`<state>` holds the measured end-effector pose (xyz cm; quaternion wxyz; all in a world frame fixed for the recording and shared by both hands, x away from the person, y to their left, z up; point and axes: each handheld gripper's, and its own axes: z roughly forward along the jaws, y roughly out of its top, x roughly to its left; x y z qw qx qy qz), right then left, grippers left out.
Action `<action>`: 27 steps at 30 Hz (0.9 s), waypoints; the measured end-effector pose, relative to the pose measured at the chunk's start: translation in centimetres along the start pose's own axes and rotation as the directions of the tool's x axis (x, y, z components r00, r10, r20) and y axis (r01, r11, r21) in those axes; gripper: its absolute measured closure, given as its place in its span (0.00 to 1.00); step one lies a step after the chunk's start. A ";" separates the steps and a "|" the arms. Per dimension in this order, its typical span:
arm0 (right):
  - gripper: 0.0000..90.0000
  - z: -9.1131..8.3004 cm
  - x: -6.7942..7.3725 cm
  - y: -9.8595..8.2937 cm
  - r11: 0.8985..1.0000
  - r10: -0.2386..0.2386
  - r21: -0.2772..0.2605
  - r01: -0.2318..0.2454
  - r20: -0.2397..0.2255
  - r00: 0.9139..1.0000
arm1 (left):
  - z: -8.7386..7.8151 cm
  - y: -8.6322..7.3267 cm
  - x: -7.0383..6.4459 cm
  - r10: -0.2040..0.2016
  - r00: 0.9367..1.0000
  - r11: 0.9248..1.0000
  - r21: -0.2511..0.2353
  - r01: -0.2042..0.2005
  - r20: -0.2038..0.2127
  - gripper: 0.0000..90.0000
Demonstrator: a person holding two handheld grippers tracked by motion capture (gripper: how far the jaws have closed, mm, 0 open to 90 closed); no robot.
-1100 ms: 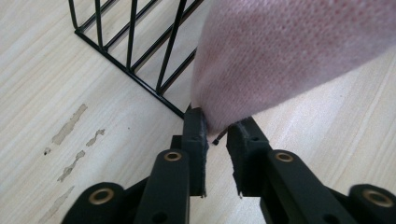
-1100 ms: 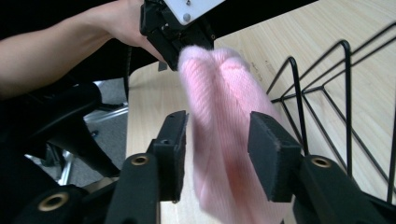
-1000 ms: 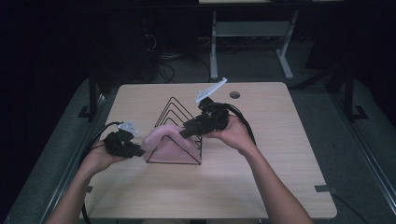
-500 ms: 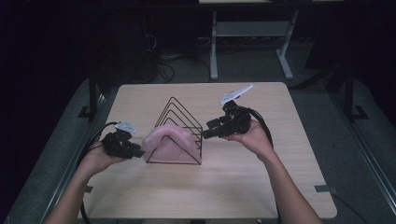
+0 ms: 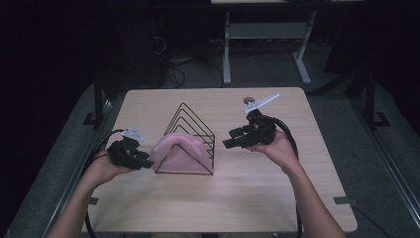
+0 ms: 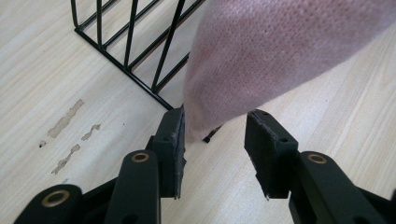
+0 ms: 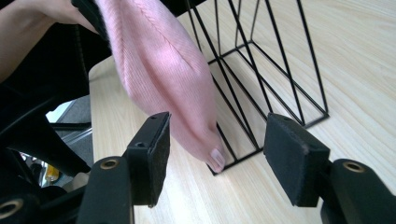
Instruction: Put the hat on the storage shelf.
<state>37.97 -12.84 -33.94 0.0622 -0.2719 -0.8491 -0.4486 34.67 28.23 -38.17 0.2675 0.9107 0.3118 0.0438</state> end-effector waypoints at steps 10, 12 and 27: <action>0.43 -1.6 -1.0 -1.9 0.999 0.038 -0.011 -0.038 0.041 0.998 | 0.0 -0.1 0.0 0.001 1.000 1.000 0.010 -0.001 0.000 0.60; 0.43 -1.9 -1.3 -2.3 0.999 0.048 -0.007 -0.048 0.053 0.997 | -0.1 -0.1 0.1 0.002 1.000 1.000 0.013 -0.002 -0.001 0.59; 0.41 -4.1 -2.5 -5.7 0.992 0.123 -0.012 -0.122 0.104 0.987 | -0.4 -0.8 -0.1 -0.036 0.999 0.999 -0.011 0.036 -0.014 0.52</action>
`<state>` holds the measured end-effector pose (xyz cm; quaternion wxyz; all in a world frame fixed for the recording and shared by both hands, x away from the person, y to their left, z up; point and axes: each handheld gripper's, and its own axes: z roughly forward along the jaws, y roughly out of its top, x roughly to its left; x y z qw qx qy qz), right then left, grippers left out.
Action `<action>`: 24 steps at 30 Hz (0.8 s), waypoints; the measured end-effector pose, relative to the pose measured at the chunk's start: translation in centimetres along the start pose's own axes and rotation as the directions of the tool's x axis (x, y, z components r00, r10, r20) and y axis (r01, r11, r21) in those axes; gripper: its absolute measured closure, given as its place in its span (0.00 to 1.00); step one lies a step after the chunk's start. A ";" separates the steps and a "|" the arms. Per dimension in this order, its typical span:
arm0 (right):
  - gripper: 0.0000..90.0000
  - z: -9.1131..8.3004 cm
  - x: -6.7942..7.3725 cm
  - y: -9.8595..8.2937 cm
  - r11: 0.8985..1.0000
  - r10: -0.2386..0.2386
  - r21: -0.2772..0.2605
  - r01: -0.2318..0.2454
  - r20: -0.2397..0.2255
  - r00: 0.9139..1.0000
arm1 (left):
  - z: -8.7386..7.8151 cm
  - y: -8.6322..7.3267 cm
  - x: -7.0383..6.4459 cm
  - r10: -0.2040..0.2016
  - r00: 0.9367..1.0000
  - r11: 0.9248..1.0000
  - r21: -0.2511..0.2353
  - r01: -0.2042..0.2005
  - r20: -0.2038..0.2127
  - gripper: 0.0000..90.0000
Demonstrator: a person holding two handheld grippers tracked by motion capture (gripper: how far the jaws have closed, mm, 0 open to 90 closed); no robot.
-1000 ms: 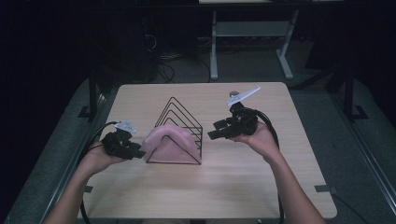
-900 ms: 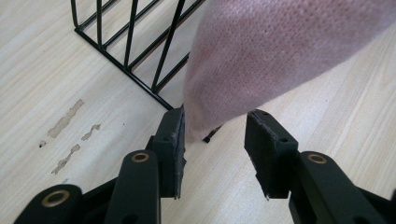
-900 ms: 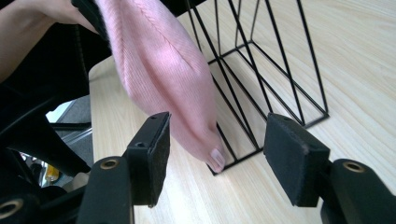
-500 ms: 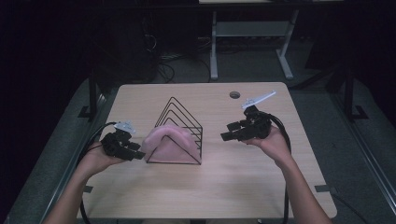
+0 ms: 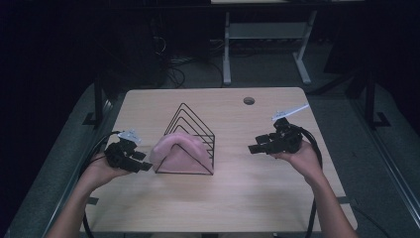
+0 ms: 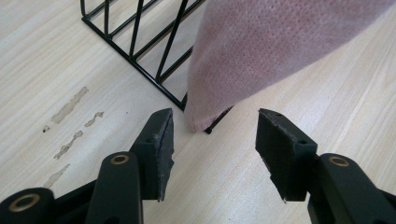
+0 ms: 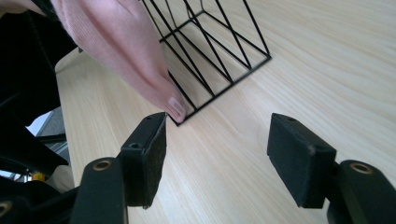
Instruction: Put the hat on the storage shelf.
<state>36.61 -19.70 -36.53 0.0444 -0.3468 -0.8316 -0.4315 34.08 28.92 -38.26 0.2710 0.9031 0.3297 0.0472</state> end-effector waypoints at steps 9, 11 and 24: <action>0.40 -1.0 -1.3 -2.4 0.999 0.041 0.014 -0.042 0.036 0.999 | -0.1 -0.4 0.3 -0.014 1.000 1.000 0.014 0.014 -0.005 0.47; 0.40 -1.4 -1.7 -3.3 0.998 0.060 0.006 -0.061 0.051 0.997 | -0.2 -0.5 0.5 -0.006 1.000 1.000 0.022 0.006 -0.007 0.46; 0.36 -3.0 -3.0 -7.5 0.988 0.152 -0.019 -0.151 0.096 0.984 | 0.0 -1.4 -0.1 -0.021 0.999 1.000 -0.014 0.020 -0.030 0.41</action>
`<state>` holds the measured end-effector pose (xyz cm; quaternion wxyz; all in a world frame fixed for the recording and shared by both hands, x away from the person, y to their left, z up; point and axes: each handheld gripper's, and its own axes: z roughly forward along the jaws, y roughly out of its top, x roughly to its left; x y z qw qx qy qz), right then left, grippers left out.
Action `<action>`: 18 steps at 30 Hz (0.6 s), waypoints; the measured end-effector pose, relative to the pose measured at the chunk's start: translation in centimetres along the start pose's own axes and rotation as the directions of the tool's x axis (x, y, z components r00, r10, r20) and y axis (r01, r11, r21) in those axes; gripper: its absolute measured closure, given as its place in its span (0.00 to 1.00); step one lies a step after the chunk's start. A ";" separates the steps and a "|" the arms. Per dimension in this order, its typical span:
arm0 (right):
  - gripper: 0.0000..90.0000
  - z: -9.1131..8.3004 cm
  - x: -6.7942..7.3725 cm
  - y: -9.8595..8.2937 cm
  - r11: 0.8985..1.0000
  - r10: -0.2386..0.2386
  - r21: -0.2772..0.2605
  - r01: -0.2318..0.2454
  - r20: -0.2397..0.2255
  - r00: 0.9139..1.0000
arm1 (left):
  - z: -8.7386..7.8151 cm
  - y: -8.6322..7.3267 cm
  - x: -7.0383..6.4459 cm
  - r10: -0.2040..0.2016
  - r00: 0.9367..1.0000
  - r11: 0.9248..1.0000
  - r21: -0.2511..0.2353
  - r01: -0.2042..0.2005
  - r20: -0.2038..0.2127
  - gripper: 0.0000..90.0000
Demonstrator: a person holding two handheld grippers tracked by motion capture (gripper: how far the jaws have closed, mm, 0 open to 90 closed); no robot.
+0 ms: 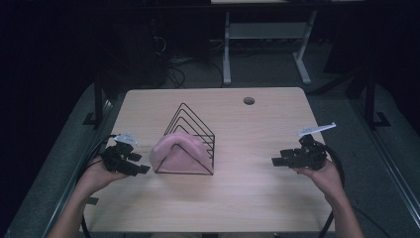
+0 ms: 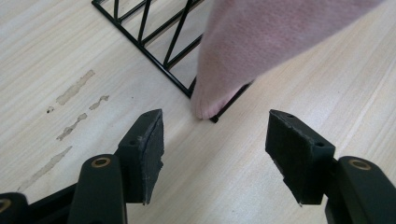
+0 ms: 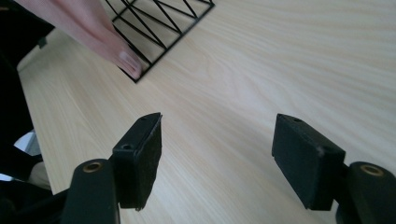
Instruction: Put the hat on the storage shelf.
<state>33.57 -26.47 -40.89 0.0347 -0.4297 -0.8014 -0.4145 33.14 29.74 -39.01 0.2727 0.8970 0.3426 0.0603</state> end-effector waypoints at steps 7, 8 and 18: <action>0.35 -0.5 -0.5 -3.0 0.999 0.036 0.011 -0.036 0.010 0.999 | 0.5 -0.8 -0.8 -0.005 1.000 1.000 -0.019 0.004 -0.013 0.40; 0.35 -0.6 -0.5 -3.4 0.999 0.038 0.009 -0.038 0.013 0.999 | 0.5 -1.0 -1.0 -0.010 1.000 1.000 -0.022 0.009 -0.013 0.40; 0.35 -1.2 -0.6 -7.1 0.998 0.067 -0.023 -0.066 0.023 0.998 | 0.7 -2.5 -1.7 -0.041 0.999 0.997 -0.060 0.039 -0.022 0.39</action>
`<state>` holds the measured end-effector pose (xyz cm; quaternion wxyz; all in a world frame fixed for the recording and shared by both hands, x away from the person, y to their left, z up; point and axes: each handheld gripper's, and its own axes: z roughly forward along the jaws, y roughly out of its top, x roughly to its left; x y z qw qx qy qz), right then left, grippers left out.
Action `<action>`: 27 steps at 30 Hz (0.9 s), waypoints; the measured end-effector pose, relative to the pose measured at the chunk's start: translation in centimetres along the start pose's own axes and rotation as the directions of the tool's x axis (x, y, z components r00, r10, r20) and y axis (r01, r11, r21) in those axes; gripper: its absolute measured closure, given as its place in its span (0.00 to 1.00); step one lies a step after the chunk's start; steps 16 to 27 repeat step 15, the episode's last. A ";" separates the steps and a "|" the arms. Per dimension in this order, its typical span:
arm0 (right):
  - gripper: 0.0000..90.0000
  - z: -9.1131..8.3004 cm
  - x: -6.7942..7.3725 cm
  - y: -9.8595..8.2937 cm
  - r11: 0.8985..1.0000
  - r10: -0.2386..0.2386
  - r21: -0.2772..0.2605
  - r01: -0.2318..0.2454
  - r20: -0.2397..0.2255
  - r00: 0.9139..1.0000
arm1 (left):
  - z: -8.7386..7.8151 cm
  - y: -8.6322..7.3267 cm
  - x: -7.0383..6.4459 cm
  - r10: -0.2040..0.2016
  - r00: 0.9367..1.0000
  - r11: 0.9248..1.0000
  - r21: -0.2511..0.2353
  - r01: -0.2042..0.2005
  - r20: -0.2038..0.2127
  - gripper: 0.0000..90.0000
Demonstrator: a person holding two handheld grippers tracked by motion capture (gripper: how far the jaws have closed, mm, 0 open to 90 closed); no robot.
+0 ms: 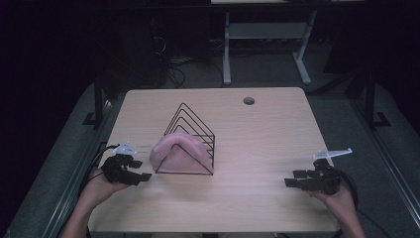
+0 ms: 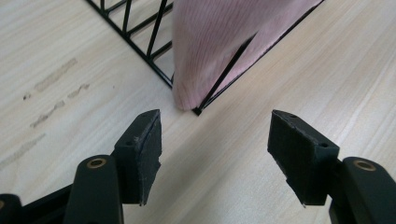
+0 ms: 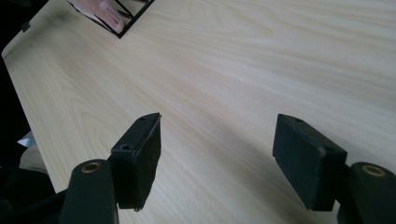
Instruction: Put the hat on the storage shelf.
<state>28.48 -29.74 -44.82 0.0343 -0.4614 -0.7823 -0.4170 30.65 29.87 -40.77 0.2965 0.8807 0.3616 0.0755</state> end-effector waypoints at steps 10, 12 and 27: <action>0.33 -0.6 0.8 -2.5 0.999 0.007 -0.052 -0.006 0.023 1.000 | 0.7 -2.3 -0.3 -0.079 0.997 0.995 -0.064 0.079 0.003 0.37; 0.31 -0.4 1.5 -3.0 0.999 -0.003 -0.054 0.006 0.061 0.998 | 0.7 -2.6 -0.6 -0.102 0.995 0.992 -0.080 0.102 0.010 0.37; 0.31 -0.4 2.4 -3.7 0.998 -0.013 -0.064 0.019 0.088 0.996 | 0.6 -2.8 -0.8 -0.090 0.996 0.993 -0.079 0.090 -0.006 0.37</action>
